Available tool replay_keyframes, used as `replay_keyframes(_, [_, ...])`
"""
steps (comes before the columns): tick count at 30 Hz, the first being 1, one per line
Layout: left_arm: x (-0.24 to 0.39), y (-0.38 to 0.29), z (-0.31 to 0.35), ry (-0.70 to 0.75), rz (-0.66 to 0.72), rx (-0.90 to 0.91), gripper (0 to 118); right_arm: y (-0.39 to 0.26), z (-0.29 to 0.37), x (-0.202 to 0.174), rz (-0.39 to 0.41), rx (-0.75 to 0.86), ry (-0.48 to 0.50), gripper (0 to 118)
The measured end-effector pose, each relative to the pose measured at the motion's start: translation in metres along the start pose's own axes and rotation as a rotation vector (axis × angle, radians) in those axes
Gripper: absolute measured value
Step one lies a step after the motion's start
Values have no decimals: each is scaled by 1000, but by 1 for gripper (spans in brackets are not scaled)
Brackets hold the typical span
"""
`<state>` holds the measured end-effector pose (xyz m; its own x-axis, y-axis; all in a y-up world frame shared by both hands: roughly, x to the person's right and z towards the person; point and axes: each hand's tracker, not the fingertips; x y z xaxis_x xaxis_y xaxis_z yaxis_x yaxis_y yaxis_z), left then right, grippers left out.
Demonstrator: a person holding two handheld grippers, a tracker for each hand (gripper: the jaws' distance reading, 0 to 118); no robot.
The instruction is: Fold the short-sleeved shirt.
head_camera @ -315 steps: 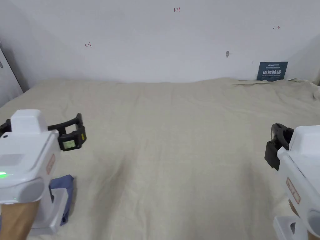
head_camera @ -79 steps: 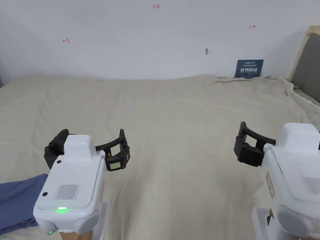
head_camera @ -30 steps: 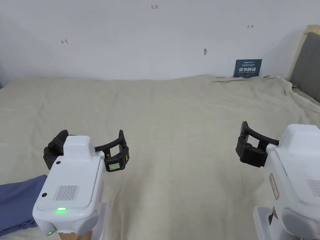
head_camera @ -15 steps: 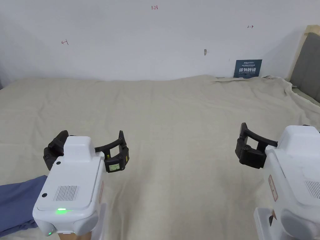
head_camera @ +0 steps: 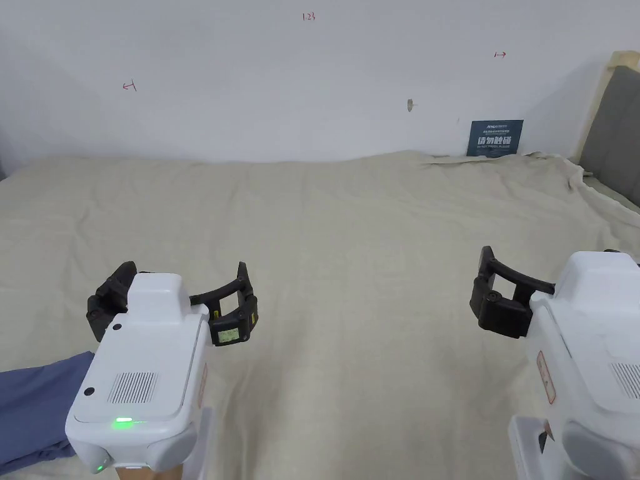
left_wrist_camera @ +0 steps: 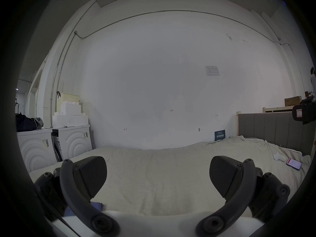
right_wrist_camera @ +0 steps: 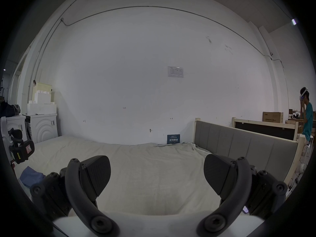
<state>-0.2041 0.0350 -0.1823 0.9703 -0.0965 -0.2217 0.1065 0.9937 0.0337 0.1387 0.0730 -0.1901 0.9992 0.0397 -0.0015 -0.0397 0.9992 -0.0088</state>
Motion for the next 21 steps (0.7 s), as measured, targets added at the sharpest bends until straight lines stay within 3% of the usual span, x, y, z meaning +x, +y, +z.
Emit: replay_keyframes(21, [2, 1, 0, -1, -7, 2, 118, 1, 2, -1, 4, 3, 5, 110])
